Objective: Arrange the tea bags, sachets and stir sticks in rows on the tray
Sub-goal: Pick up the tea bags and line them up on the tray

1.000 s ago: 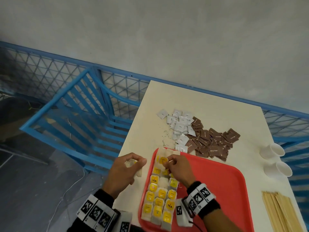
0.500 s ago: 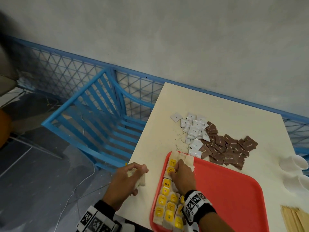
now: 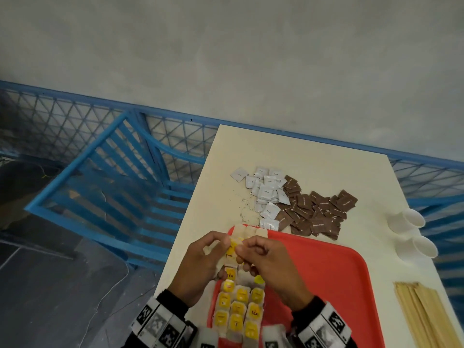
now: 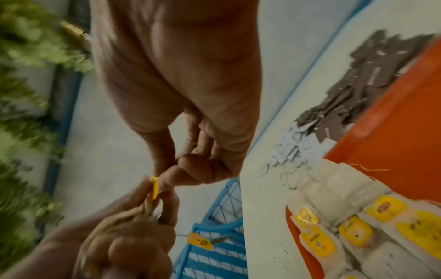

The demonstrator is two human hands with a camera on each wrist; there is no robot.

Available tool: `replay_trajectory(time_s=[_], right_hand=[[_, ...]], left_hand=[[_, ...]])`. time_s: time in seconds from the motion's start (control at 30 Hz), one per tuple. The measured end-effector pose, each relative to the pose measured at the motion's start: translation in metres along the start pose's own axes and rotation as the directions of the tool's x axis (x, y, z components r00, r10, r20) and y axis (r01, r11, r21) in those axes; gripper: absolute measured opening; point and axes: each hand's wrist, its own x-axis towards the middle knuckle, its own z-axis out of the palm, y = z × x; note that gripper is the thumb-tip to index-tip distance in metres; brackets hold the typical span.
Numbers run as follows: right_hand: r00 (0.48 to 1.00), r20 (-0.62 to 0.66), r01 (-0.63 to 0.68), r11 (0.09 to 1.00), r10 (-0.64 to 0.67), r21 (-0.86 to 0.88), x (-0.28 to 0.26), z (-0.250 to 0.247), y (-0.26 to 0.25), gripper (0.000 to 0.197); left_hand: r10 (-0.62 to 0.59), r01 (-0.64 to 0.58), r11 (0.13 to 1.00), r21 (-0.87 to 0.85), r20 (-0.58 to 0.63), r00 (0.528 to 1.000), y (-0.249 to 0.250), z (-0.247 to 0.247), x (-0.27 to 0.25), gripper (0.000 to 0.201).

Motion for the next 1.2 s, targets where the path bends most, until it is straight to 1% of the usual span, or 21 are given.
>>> replay_trajectory(time_s=[0.1, 0.2, 0.27, 0.33, 0.37, 0.43, 0.5, 0.53, 0.57, 0.67, 0.7, 0.73, 0.8, 0.93, 1.0, 1.1, 1.17, 1.2], right_hand=[[0.997, 0.033, -0.072, 0.99, 0.069, 0.122, -0.007, -0.019, -0.001, 0.013], [0.991, 0.071, -0.131, 0.963, 0.118, 0.236, -0.011, -0.034, 0.003, 0.017], [0.984, 0.102, -0.17, 0.94, 0.146, 0.295, -0.012, -0.04, 0.004, 0.02], [0.98, 0.118, -0.187, 0.931, 0.157, 0.314, -0.013, -0.043, 0.006, 0.02], [0.981, 0.123, -0.184, 0.93, 0.153, 0.317, -0.013, -0.045, 0.006, 0.02], [0.982, 0.136, -0.168, 0.933, 0.131, 0.318, -0.014, -0.048, 0.006, 0.022], [0.981, 0.144, -0.169, 0.927, 0.127, 0.334, -0.014, -0.051, 0.007, 0.023], [0.981, 0.148, -0.172, 0.925, 0.128, 0.338, -0.013, -0.052, 0.006, 0.023], [0.981, 0.151, -0.169, 0.93, 0.124, 0.328, -0.013, -0.053, 0.006, 0.024], [0.985, 0.142, -0.13, 0.966, 0.1, 0.222, -0.012, -0.055, 0.006, 0.027], [0.986, 0.136, -0.121, 0.974, 0.096, 0.191, -0.012, -0.057, 0.006, 0.029], [0.986, 0.134, -0.12, 0.978, 0.097, 0.171, -0.012, -0.057, 0.006, 0.031], [0.984, 0.134, -0.135, 0.978, 0.113, 0.162, -0.011, -0.059, 0.006, 0.028], [0.977, 0.154, -0.177, 0.962, 0.146, 0.21, -0.011, -0.056, 0.002, 0.026], [0.977, 0.16, -0.177, 0.956, 0.141, 0.234, -0.011, -0.053, 0.0, 0.028], [0.98, 0.145, -0.166, 0.961, 0.136, 0.222, -0.013, -0.05, -0.004, 0.031], [0.979, 0.15, -0.165, 0.966, 0.136, 0.2, -0.014, -0.049, -0.005, 0.025], [0.977, 0.158, -0.172, 0.967, 0.143, 0.187, -0.014, -0.048, -0.005, 0.026]], left_hand=[[0.08, -0.085, 0.993, 0.085, 0.06, 0.995, 0.004, 0.008, -0.001, 0.01], [0.145, -0.151, 0.982, 0.116, 0.056, 0.988, 0.004, 0.017, -0.001, 0.006], [0.17, -0.173, 0.98, 0.099, 0.039, 0.985, 0.004, 0.024, -0.001, 0.01], [0.195, -0.201, 0.971, 0.132, 0.056, 0.979, 0.004, 0.03, 0.0, 0.019], [0.211, -0.221, 0.96, 0.172, 0.076, 0.975, 0.004, 0.032, 0.0, 0.021], [0.248, -0.263, 0.933, 0.244, 0.092, 0.964, 0.003, 0.035, 0.002, 0.015], [0.272, -0.281, 0.927, 0.25, 0.069, 0.96, 0.001, 0.039, 0.003, 0.007], [0.277, -0.283, 0.929, 0.237, 0.061, 0.959, 0.0, 0.04, 0.003, 0.006], [0.269, -0.275, 0.935, 0.225, 0.057, 0.961, -0.001, 0.041, 0.004, 0.009], [0.218, -0.227, 0.953, 0.199, 0.066, 0.974, -0.001, 0.042, 0.005, 0.029], [0.219, -0.23, 0.949, 0.215, 0.073, 0.973, -0.001, 0.041, 0.006, 0.029], [0.233, -0.245, 0.939, 0.241, 0.077, 0.969, -0.001, 0.041, 0.006, 0.026], [0.272, -0.284, 0.92, 0.27, 0.079, 0.959, -0.001, 0.041, 0.006, 0.021], [0.328, -0.335, 0.899, 0.283, 0.073, 0.942, -0.001, 0.042, 0.006, 0.019], [0.328, -0.341, 0.897, 0.281, 0.093, 0.94, -0.001, 0.041, 0.005, 0.019], [0.312, -0.341, 0.902, 0.264, 0.144, 0.939, -0.004, 0.041, 0.003, 0.026], [0.323, -0.354, 0.896, 0.266, 0.155, 0.934, -0.006, 0.042, 0.003, 0.02], [0.344, -0.371, 0.884, 0.285, 0.14, 0.928, -0.008, 0.041, 0.003, 0.015]])
